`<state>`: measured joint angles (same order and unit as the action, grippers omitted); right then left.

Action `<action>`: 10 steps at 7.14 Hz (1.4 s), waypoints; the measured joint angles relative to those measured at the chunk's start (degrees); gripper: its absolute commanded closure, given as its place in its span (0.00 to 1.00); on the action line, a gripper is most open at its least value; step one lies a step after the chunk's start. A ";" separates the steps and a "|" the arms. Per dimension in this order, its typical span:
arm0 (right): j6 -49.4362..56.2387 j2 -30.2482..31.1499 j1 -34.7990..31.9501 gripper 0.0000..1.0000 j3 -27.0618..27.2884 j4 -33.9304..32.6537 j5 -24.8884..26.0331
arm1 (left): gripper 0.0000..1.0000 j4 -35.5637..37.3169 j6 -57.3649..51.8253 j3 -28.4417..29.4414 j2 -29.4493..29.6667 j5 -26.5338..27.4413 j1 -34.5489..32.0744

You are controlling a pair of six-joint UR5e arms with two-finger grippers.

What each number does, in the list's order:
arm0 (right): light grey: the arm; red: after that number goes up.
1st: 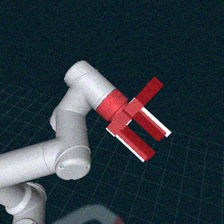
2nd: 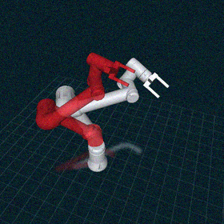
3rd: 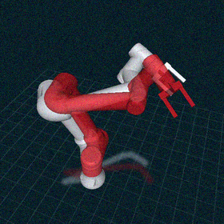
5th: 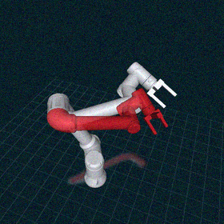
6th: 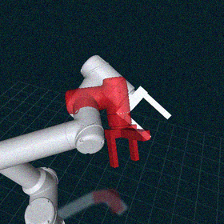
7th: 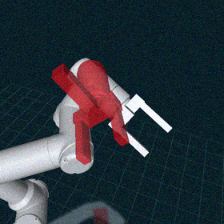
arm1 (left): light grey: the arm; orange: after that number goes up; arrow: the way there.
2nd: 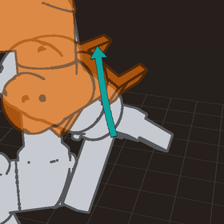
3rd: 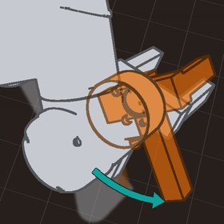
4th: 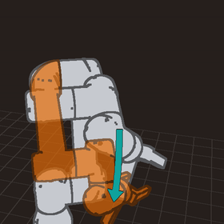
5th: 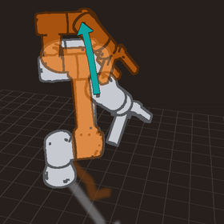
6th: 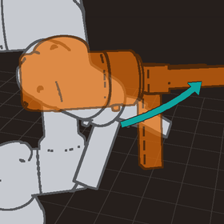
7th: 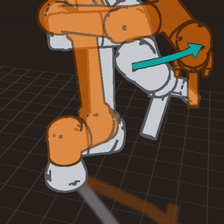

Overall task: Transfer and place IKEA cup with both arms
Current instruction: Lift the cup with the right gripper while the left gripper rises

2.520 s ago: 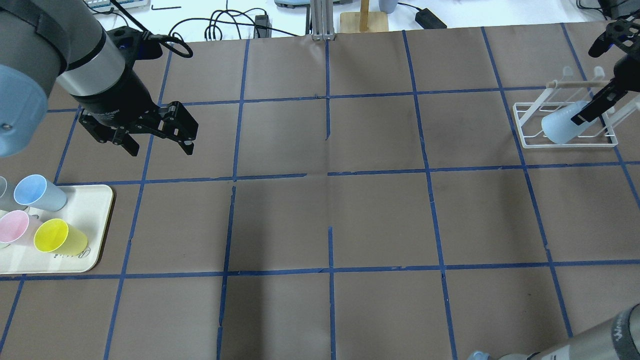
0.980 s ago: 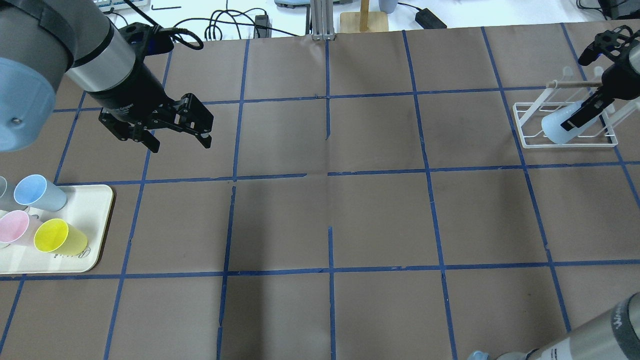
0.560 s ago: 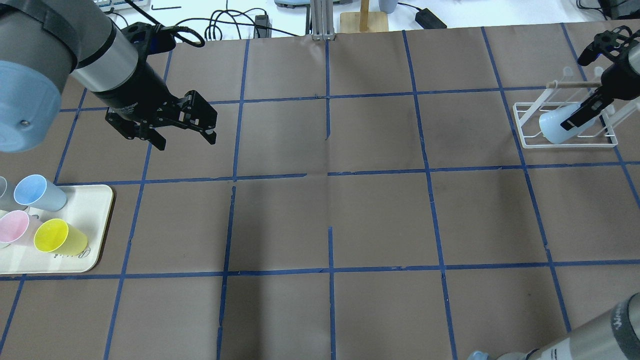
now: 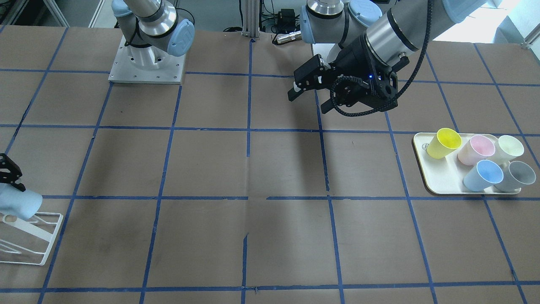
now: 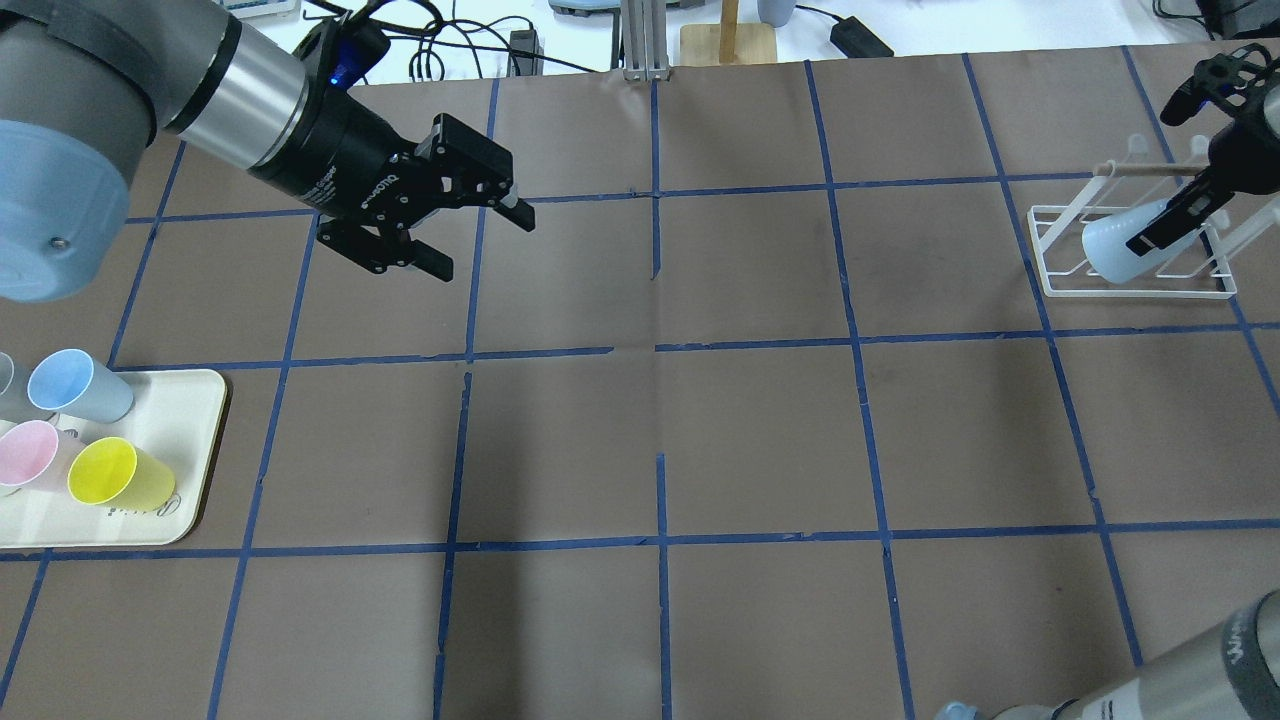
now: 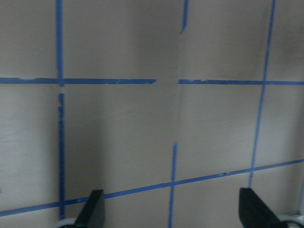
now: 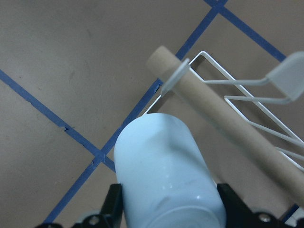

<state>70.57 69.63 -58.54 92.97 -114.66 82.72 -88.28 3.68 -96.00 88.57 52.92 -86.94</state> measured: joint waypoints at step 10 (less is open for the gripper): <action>-0.99 16.95 -0.62 0.35 -6.60 26.46 -15.19 | 0.00 4.20 1.04 -11.50 1.54 -47.50 3.07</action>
<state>69.59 86.58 -59.15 86.37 -88.20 67.53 -84.08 4.72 -107.50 90.11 5.42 -83.87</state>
